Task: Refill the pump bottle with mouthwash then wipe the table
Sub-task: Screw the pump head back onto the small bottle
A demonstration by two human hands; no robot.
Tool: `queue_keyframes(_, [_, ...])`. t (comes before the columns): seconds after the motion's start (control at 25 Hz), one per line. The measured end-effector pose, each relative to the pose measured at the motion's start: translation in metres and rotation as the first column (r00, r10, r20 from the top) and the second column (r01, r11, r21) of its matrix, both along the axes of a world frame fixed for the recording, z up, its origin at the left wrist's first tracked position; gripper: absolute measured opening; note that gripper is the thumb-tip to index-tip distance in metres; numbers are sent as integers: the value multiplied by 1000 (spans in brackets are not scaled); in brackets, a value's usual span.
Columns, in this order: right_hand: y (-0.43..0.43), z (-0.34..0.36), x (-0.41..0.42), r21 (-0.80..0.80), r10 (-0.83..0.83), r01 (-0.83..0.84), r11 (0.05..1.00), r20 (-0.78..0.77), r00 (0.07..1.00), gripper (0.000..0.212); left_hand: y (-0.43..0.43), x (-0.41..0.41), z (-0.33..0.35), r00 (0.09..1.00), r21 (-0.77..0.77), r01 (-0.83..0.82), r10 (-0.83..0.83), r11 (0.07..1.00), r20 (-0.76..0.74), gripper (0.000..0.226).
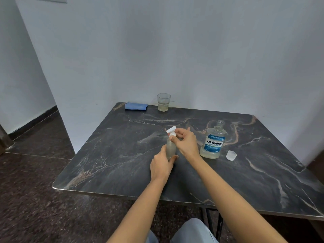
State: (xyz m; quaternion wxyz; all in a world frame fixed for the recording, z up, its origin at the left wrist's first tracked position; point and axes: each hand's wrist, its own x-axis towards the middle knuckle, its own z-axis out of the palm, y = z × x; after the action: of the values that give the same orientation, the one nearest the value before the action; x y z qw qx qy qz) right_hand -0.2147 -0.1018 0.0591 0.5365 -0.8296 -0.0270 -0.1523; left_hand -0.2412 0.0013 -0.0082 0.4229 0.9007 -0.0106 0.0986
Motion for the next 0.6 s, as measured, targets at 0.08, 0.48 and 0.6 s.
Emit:
queue_keyframes(0.08, [5,0,-2,2,-71,71,997,-1,997,23,-1,0,1,1000,13,-4,4,1000,0,42])
queue_keyframes(0.48, [38,-10,-9,2,-386,388,922,103,917,13,-4,-4,3,998,57,-56,55,997,18,27])
queue_keyframes(0.6, [40,-12,-12,39,-343,341,939,77,936,18,-4,-5,3,998,42,-53,52,998,19,24])
